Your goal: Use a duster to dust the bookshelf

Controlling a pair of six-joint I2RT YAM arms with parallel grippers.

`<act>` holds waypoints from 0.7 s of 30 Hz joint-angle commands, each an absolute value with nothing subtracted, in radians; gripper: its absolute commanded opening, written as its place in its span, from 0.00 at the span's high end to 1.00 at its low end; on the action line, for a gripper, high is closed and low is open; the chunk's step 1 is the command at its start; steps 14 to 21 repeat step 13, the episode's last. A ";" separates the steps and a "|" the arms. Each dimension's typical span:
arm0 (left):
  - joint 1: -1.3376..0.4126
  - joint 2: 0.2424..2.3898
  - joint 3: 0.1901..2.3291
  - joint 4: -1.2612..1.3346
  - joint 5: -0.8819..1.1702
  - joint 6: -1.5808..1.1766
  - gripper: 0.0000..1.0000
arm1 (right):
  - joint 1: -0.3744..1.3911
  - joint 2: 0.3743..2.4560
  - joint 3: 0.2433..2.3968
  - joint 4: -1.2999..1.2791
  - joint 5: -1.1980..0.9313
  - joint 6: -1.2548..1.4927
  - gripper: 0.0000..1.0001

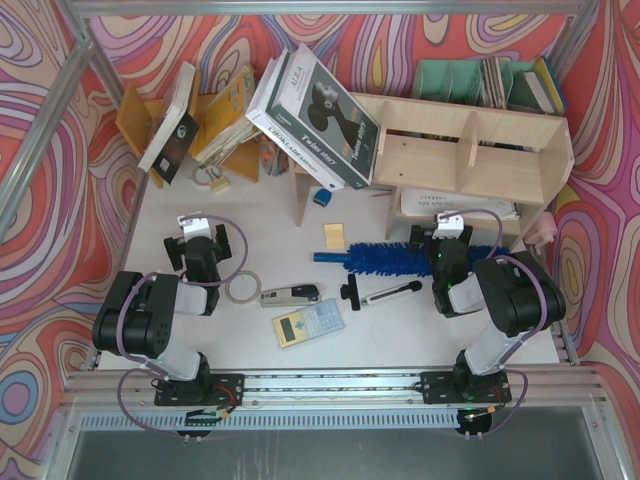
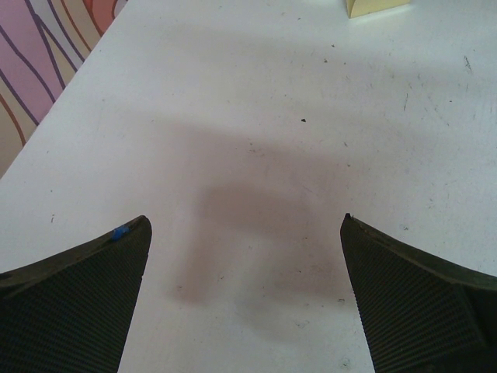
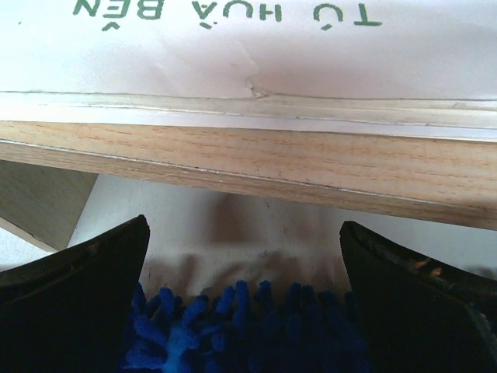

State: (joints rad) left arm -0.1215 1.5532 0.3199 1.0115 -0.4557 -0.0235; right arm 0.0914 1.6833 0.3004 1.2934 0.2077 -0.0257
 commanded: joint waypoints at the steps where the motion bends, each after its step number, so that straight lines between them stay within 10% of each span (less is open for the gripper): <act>1: -0.114 1.549 0.330 1.013 -0.446 -0.038 0.02 | 0.086 1.687 0.317 1.290 0.206 -0.020 0.01; 21: -0.114 1.549 0.330 1.014 -0.448 -0.038 0.02 | 0.086 1.688 0.318 1.285 0.205 -0.020 0.01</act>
